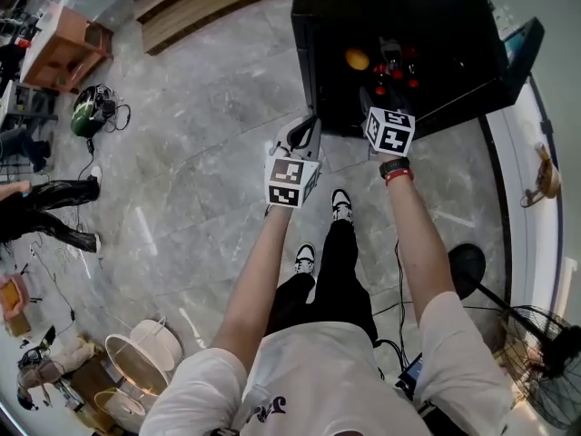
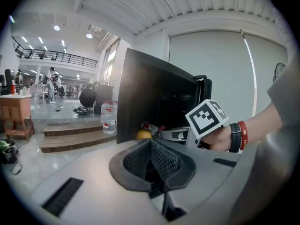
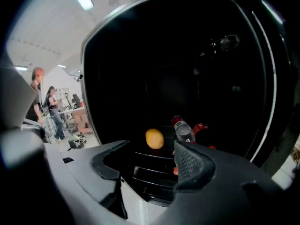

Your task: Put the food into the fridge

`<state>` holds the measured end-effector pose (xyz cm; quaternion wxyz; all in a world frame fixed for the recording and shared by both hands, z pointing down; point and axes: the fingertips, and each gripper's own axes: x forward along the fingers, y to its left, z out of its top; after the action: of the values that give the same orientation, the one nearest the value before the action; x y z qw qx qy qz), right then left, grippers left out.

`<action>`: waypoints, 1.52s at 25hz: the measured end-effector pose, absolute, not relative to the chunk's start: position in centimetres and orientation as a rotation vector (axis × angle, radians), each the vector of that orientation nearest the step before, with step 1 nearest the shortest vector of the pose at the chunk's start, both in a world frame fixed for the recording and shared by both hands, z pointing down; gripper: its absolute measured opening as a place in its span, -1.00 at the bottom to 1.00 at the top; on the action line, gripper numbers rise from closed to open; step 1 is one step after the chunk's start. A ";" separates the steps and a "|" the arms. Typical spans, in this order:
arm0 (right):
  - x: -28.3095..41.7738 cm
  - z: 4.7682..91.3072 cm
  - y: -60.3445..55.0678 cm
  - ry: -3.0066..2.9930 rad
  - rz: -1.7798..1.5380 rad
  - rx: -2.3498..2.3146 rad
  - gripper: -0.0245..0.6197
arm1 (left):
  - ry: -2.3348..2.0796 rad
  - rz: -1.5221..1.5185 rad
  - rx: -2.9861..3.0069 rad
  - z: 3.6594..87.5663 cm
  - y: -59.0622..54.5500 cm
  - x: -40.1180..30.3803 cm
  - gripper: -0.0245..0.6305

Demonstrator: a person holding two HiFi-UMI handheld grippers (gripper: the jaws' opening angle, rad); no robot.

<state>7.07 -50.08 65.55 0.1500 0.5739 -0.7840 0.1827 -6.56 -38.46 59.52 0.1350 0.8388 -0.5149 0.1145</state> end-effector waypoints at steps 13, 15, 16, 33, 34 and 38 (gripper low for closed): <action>8.9 59.6 -42.5 -2.235 0.551 1.706 -0.06 | -1.472 0.377 2.453 55.4 -35.2 -6.6 -0.86; 9.3 58.8 -41.4 -2.229 0.555 1.712 -0.08 | -1.472 0.374 2.463 54.6 -34.8 -6.5 -0.87; 9.5 58.4 -40.8 -2.225 0.558 1.714 -0.09 | -1.472 0.369 2.465 54.1 -34.4 -6.5 -0.86; 11.1 51.3 -30.5 -2.247 0.542 1.767 -0.26 | -1.430 0.381 2.519 48.8 -29.0 -5.2 -0.86; 11.2 50.9 -29.9 -2.249 0.542 1.770 -0.28 | -1.434 0.377 2.516 48.5 -28.7 -5.2 -0.86; 11.4 49.8 -27.6 -2.254 0.497 1.752 -0.31 | -1.442 0.375 2.518 47.4 -27.1 -5.1 -0.86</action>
<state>11.36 -27.59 49.75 0.1214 0.6001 -0.7721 0.1703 -5.13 -27.08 47.42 0.1078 0.8556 -0.4900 0.1274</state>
